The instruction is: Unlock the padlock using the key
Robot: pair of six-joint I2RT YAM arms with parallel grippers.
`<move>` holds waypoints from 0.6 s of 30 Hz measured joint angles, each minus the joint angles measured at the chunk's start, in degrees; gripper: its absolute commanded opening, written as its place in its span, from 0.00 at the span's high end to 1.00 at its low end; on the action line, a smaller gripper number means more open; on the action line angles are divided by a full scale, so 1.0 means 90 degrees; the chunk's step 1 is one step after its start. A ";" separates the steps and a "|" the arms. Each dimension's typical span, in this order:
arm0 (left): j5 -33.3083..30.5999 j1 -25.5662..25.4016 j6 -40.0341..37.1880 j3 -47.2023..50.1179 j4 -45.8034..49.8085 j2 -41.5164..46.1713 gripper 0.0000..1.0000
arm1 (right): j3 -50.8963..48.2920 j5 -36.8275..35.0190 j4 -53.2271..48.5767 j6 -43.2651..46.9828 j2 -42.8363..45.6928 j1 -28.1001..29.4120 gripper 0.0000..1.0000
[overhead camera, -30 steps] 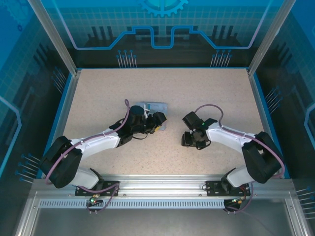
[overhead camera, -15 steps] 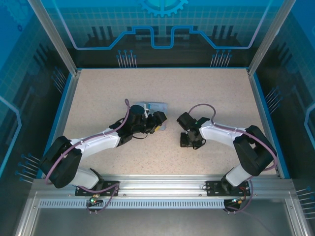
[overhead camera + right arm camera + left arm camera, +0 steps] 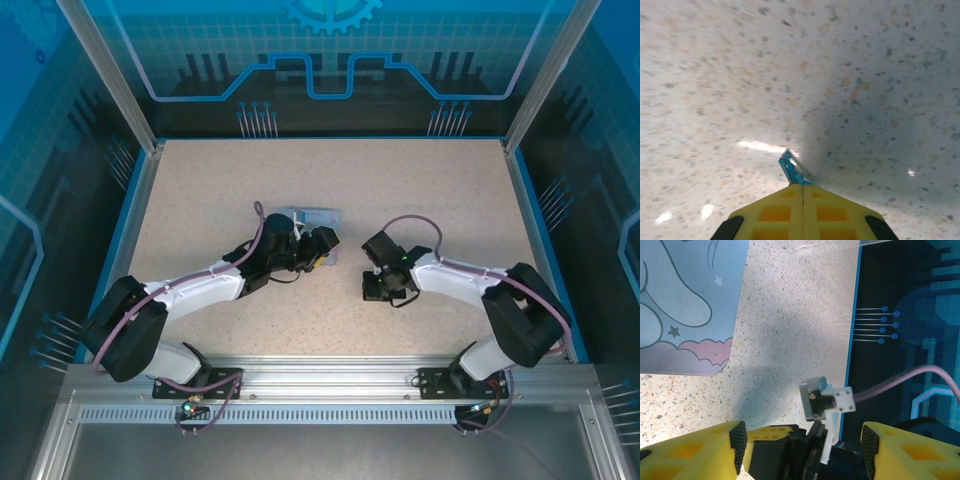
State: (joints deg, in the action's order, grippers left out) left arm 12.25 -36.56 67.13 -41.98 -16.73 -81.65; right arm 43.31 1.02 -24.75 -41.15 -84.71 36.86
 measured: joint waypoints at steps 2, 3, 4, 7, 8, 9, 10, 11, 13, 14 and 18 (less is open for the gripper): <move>0.0000 0.0000 -0.0002 0.0000 -0.0002 0.0000 0.36 | -0.0296 0.0357 0.0372 -0.0107 0.0367 -0.0197 1.00; 0.0000 0.0000 0.0000 0.0000 -0.0002 0.0000 0.36 | -0.0430 0.0517 0.0549 -0.0160 0.0508 -0.0311 1.00; 0.0000 0.0000 0.0000 0.0000 -0.0002 0.0000 0.36 | -0.0556 0.0697 0.0724 -0.0221 0.0622 -0.0447 1.00; 0.0000 0.0000 0.0000 0.0000 -0.0005 -0.0005 0.35 | -0.0729 0.1032 0.0988 -0.0301 0.0661 -0.0750 0.90; 0.0002 0.0000 0.0000 0.0000 -0.0005 -0.0010 0.35 | -0.0748 0.1083 0.1003 -0.0304 0.0653 -0.0789 0.81; 0.0002 0.0000 0.0000 0.0000 -0.0005 -0.0017 0.35 | -0.0763 0.1120 0.1018 -0.0313 0.0653 -0.0811 0.70; 0.0002 0.0000 0.0000 0.0000 -0.0005 -0.0019 0.34 | -0.0772 0.1139 0.1030 -0.0311 0.0653 -0.0811 0.59; 0.0002 0.0000 0.0000 0.0000 -0.0005 -0.0024 0.34 | -0.0775 0.1151 0.1032 -0.0308 0.0653 -0.0811 0.53; 0.0002 0.0000 0.0000 0.0000 -0.0005 -0.0029 0.34 | -0.0775 0.1139 0.1032 -0.0299 0.0656 -0.0811 0.48; 0.0000 0.0000 0.0000 0.0000 -0.0005 -0.0032 0.34 | -0.0775 0.1110 0.1020 -0.0277 0.0663 -0.0811 0.48; 0.0002 0.0000 0.0000 0.0000 -0.0005 -0.0034 0.33 | -0.0775 0.1005 0.0911 -0.0255 0.0699 -0.0804 0.47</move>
State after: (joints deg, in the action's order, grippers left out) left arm 12.27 -36.56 67.13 -41.98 -16.78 -81.95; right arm 36.34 10.07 -16.56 -43.44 -78.41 29.63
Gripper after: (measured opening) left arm 0.666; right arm 0.525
